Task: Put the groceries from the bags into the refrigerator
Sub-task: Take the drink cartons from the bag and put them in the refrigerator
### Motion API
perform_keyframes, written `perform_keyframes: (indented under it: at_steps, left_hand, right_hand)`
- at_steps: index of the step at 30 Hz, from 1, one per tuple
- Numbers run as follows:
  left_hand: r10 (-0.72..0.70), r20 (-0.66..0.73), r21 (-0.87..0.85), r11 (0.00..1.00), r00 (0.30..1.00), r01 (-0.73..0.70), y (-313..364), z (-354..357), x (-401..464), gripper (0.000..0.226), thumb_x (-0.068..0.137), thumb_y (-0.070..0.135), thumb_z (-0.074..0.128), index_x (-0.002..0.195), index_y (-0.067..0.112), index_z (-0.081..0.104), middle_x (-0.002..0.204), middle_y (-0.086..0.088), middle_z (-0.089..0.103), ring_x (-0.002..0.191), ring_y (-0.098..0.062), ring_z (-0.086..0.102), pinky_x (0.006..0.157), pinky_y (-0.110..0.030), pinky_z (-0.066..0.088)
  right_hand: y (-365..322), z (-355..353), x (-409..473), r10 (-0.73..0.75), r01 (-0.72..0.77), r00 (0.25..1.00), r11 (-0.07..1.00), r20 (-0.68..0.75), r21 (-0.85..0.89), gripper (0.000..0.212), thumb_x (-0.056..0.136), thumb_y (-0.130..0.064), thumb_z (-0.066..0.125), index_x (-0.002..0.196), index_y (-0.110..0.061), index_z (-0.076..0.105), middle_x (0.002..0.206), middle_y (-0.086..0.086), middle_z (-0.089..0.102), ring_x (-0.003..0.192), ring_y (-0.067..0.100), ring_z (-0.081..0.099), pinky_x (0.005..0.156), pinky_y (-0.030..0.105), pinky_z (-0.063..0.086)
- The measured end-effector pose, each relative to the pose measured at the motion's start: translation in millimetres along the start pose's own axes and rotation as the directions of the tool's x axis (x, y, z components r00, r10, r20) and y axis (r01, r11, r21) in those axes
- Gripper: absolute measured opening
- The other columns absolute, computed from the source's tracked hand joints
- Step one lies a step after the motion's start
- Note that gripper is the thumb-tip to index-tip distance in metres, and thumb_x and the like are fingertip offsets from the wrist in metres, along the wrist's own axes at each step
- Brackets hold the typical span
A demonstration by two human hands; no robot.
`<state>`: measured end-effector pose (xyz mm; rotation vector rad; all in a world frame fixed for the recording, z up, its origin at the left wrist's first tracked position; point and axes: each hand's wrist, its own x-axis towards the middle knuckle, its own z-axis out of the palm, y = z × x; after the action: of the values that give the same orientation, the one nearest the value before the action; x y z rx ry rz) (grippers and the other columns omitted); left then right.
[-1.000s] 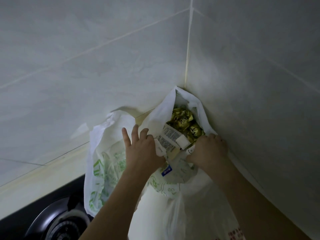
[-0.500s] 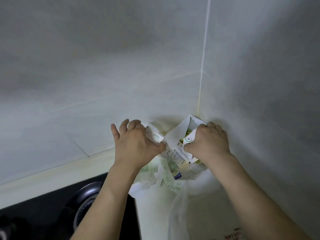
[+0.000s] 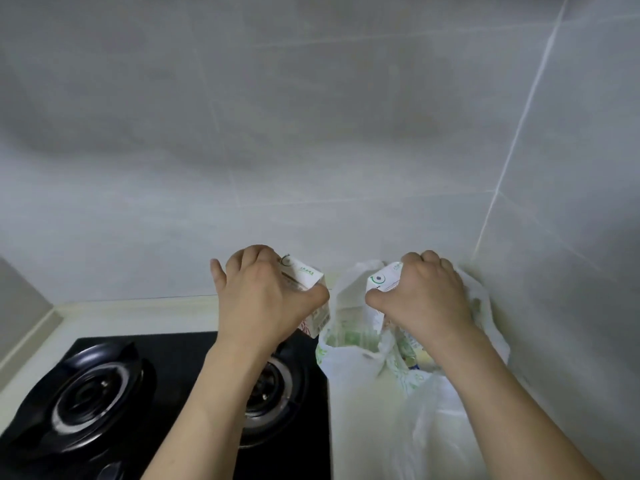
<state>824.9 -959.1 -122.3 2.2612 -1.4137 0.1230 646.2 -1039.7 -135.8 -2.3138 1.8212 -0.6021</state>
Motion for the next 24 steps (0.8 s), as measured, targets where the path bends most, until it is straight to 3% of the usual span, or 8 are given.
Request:
perform_keyframes:
  at_steps: [13,20,24]
  left_hand:
    - [-0.261,-0.114,0.078,0.960,0.959,0.270,-59.4,-41.2,-46.1,0.084,0.062,0.074,0.052,0.121,0.014,0.057,0.132,0.003,0.052,0.134,-0.027,0.037,0.118,-0.056,0.013]
    - [-0.414,-0.221,0.118,0.887,0.883,0.446,-71.7,-60.4,-81.7,0.082,0.061,0.075,0.045,0.115,0.015,0.059,0.130,0.003,0.054,0.130,-0.029,0.040,0.119,-0.055,0.012]
    - [-0.481,-0.265,0.124,0.843,0.836,0.524,-78.8,-70.3,-108.5,0.084,0.057,0.076,0.040,0.113,0.017,0.059,0.128,0.005,0.054,0.129,-0.027,0.041,0.118,-0.055,0.014]
  right_hand:
    - [-75.5,14.5,-7.0,-0.287,0.277,0.955,0.953,0.072,0.125,0.055,0.069,-0.049,0.065,0.109,-0.012,0.056,0.101,0.002,0.046,0.107,0.026,0.046,0.090,0.033,0.037]
    - [-102.5,22.2,-18.6,-0.458,0.427,0.882,0.876,0.114,0.223,0.063,0.068,-0.052,0.067,0.115,-0.012,0.056,0.111,0.004,0.052,0.110,0.026,0.046,0.094,0.034,0.039]
    - [-119.0,24.9,-34.3,-0.551,0.505,0.826,0.818,0.122,0.276,0.059,0.068,-0.053,0.067,0.110,-0.013,0.056,0.107,0.004,0.051,0.107,0.026,0.046,0.092,0.034,0.038]
